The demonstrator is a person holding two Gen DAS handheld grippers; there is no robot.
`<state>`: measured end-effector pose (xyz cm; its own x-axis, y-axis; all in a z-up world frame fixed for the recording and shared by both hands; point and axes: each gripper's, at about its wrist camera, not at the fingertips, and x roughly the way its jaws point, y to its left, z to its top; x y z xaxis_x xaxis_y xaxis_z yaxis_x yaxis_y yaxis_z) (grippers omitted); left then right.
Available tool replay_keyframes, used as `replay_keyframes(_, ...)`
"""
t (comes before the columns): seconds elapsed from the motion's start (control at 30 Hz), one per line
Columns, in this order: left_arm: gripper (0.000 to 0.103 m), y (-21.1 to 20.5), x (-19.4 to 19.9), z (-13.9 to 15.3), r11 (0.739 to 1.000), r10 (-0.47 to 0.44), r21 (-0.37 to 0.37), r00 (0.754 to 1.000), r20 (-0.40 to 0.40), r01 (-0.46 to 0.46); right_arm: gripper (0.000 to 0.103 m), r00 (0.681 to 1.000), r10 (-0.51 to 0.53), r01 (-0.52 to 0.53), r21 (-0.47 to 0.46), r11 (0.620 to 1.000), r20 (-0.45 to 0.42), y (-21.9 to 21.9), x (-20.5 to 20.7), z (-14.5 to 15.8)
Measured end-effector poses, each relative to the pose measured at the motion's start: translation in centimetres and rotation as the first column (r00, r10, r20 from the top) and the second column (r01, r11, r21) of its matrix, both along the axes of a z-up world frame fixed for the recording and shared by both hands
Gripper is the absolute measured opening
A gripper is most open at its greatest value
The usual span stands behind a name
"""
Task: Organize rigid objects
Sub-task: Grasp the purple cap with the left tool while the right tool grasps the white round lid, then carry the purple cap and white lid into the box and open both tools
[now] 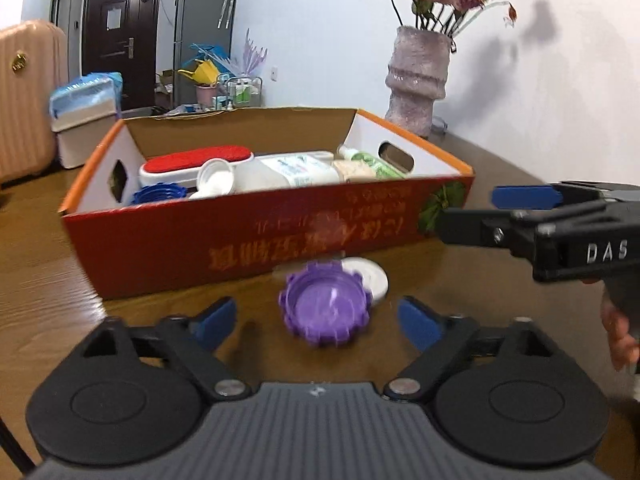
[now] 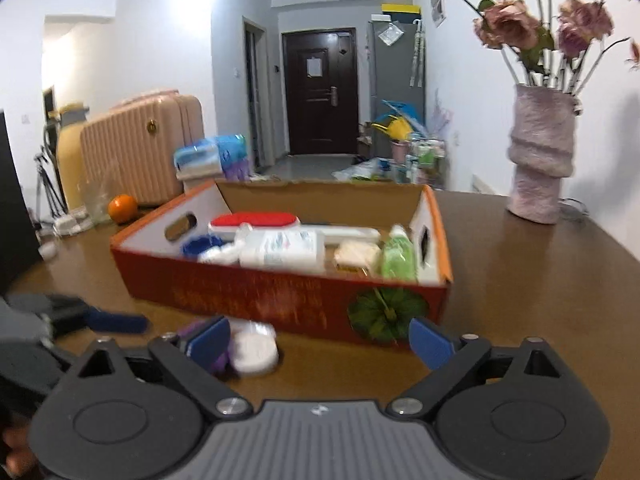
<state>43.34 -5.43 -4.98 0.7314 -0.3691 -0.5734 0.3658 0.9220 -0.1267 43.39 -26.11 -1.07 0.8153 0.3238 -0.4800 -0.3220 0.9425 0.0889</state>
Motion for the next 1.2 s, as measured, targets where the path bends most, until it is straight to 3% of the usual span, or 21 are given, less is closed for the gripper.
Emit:
replay_keyframes(0.07,0.057,0.2,1.1,-0.5,1.0,-0.003,-0.025,1.0,-0.024,0.002,0.096,1.0,0.011,-0.011,0.029,1.0,0.01,0.0,1.3,0.0)
replay_keyframes(0.13,0.055,0.6,1.2,-0.8,0.999,-0.006,-0.052,1.0,-0.022,0.005,0.095,1.0,0.006,-0.006,0.08,0.997,0.005,-0.1,2.3,-0.7)
replay_keyframes(0.2,0.055,0.8,0.8,-0.6,0.999,-0.03,-0.033,0.999,-0.019,0.029,0.088,0.998,0.021,-0.013,0.125,0.992,-0.057,-0.2,3.2,-1.6)
replay_keyframes(0.33,0.055,2.9,-1.4,1.0,1.0,-0.014,0.027,0.997,0.072,0.012,0.089,0.998,0.031,-0.025,0.105,0.994,-0.053,1.2,2.6,-2.1)
replay_keyframes(0.43,0.055,4.3,-2.2,1.3,0.997,0.06,0.036,0.994,0.095,-0.063,0.082,0.995,0.077,-0.075,0.03,0.997,-0.071,3.5,2.8,-2.8)
replay_keyframes(0.53,0.055,4.2,-1.7,1.2,0.995,0.08,0.045,0.994,0.08,-0.084,0.067,0.991,0.098,-0.105,-0.071,0.992,-0.096,5.9,3.0,-3.7)
replay_keyframes(0.6,0.055,4.1,-1.6,1.2,0.996,0.078,0.044,0.994,0.072,-0.081,0.044,0.986,0.111,-0.122,-0.09,0.988,-0.125,6.6,3.0,-4.2)
replay_keyframes(0.67,0.055,3.9,-1.8,1.4,0.994,0.083,0.059,0.992,0.091,-0.089,0.039,0.989,0.105,-0.117,-0.114,0.986,-0.108,7.1,2.7,-4.3)
replay_keyframes(0.97,0.055,3.6,-2.4,1.6,0.988,0.096,0.106,0.985,0.143,-0.111,0.039,0.991,0.088,-0.098,-0.094,0.991,-0.105,6.3,2.7,-4.2)
replay_keyframes(1.13,0.055,3.4,-2.6,2.9,0.982,0.114,0.129,0.978,0.172,-0.137,0.039,0.994,0.092,-0.098,-0.104,0.99,-0.057,6.3,1.6,-3.1)
replay_keyframes(1.2,0.055,3.5,-4.3,4.5,0.984,0.104,0.121,0.972,0.212,-0.132,0.038,0.997,0.081,-0.08,-0.138,0.987,0.003,6.2,-0.2,-1.7)
